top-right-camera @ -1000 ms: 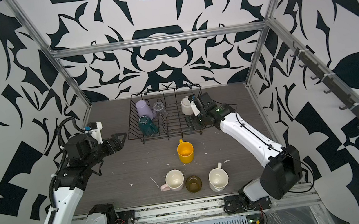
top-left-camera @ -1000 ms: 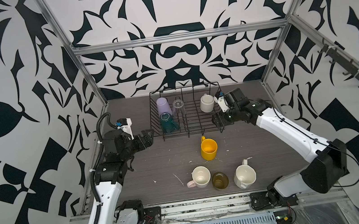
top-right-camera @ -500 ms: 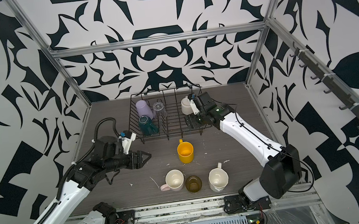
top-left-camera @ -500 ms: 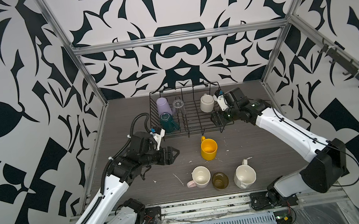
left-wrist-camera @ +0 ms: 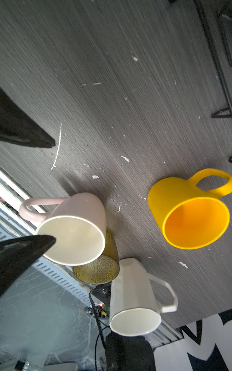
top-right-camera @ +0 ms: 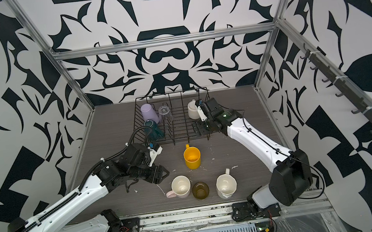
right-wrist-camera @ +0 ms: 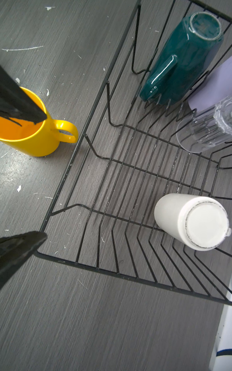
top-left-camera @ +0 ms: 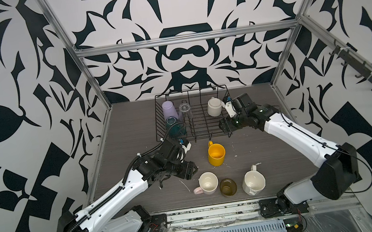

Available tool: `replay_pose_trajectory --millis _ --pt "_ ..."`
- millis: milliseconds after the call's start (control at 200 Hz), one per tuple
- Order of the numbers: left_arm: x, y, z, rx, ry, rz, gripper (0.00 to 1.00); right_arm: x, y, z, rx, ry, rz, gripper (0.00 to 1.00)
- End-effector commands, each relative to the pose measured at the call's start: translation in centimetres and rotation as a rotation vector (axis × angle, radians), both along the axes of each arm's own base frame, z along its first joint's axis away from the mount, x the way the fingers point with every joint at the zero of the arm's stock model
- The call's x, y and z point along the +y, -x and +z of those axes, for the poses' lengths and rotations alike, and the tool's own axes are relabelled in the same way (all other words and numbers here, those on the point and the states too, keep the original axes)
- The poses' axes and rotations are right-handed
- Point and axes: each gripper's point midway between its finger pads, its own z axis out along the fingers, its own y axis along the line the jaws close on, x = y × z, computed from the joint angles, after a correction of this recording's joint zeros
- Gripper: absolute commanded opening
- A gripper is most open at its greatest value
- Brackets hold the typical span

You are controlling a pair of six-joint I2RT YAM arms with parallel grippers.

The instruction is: Load the cups into the dish rack

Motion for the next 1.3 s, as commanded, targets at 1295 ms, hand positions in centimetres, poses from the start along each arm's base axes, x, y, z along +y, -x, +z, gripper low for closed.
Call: replay_pose_trajectory --millis 1295 --pt "-3.5 2.6 -5.4 0.033 -0.227 -0.142 0.50 -1.0 0.4 0.1 -0.051 0.008 -0.021 0.88"
